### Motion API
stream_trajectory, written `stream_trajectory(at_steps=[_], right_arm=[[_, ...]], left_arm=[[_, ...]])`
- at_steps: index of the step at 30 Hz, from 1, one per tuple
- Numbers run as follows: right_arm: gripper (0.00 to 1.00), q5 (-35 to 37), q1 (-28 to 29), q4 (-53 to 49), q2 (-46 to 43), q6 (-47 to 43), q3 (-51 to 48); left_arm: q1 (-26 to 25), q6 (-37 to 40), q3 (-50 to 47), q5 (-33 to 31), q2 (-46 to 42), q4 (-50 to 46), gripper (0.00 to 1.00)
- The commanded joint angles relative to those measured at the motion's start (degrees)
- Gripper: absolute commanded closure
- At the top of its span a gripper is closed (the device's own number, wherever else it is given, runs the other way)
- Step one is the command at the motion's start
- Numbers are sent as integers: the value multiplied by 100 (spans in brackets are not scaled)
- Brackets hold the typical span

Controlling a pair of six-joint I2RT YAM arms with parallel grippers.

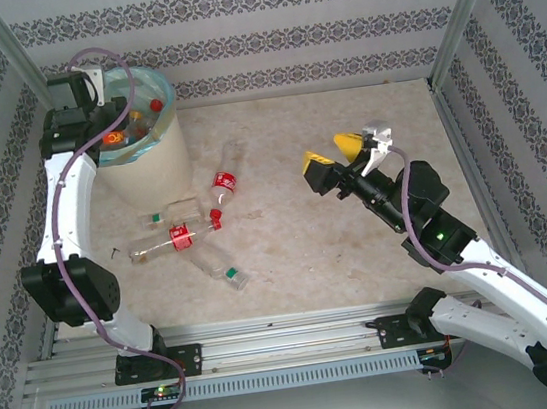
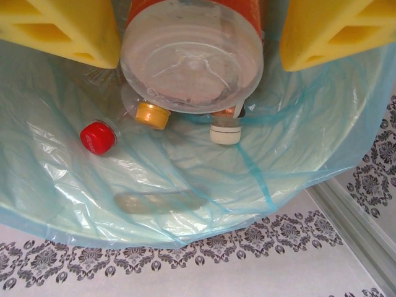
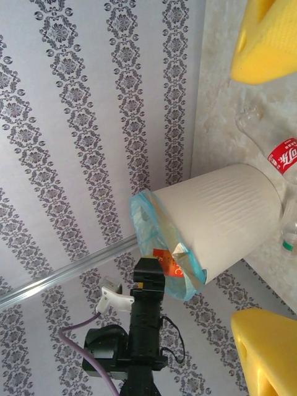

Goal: Put the plastic bottles in the bin

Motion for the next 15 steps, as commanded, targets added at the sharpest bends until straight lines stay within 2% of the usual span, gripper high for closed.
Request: stream_trajectory(at_steps=[1,7,11,15], right_arm=[[7,-40,-84,9,-21,65,4],[8,-15,-130,-12,11,107,-6],[8,-53,-155,3,70,134,-5],[9,-59,-195,36,154,194,20]], left_arm=[[72,14,285,118,291,-597,34],[75,-75,355,323,387,-780,35],[79,-7,427,203,361,-657,45],[81,-42,383,127,184,87,55]])
